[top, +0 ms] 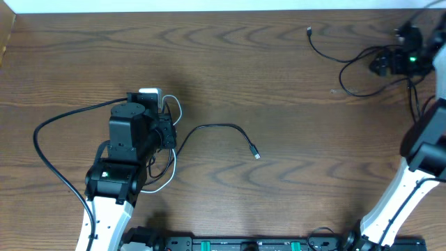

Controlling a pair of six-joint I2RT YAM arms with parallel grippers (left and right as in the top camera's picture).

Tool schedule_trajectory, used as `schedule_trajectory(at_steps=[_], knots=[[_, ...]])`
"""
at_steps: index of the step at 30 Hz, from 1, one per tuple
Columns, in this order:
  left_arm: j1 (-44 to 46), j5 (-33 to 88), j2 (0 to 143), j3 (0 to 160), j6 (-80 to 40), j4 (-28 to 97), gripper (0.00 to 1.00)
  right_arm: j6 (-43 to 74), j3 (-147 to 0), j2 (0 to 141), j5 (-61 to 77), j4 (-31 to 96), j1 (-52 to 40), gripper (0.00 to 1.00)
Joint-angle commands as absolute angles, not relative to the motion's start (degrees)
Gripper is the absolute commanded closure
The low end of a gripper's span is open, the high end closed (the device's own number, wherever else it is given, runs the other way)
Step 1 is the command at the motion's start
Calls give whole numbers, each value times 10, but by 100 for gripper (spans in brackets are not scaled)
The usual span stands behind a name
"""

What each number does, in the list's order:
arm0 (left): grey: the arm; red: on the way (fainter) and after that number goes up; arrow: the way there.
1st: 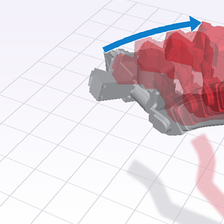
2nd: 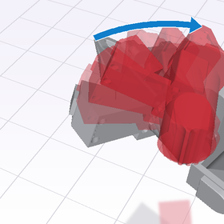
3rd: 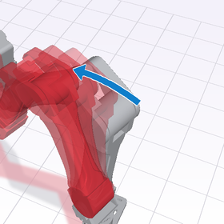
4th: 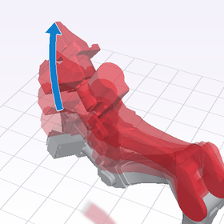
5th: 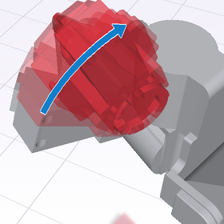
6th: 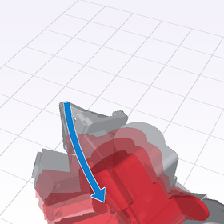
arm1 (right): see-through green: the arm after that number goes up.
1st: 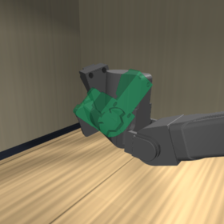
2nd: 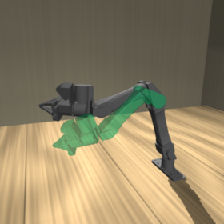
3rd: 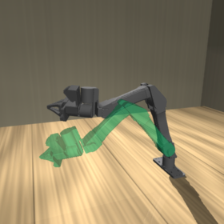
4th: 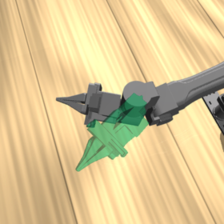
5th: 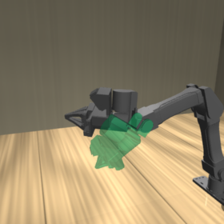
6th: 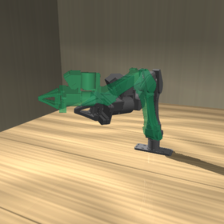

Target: Untangle cables

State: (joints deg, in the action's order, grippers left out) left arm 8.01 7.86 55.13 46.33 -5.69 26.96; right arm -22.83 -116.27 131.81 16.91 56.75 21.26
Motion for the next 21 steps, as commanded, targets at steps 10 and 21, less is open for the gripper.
schedule_trajectory(at_steps=[10,21], knots=[[82,86,553,471,-47,269,93,-123,-1172,1369,108,552,168,1],[82,86,553,471,-47,269,93,387,-1172,1441,95,444,107,1]])
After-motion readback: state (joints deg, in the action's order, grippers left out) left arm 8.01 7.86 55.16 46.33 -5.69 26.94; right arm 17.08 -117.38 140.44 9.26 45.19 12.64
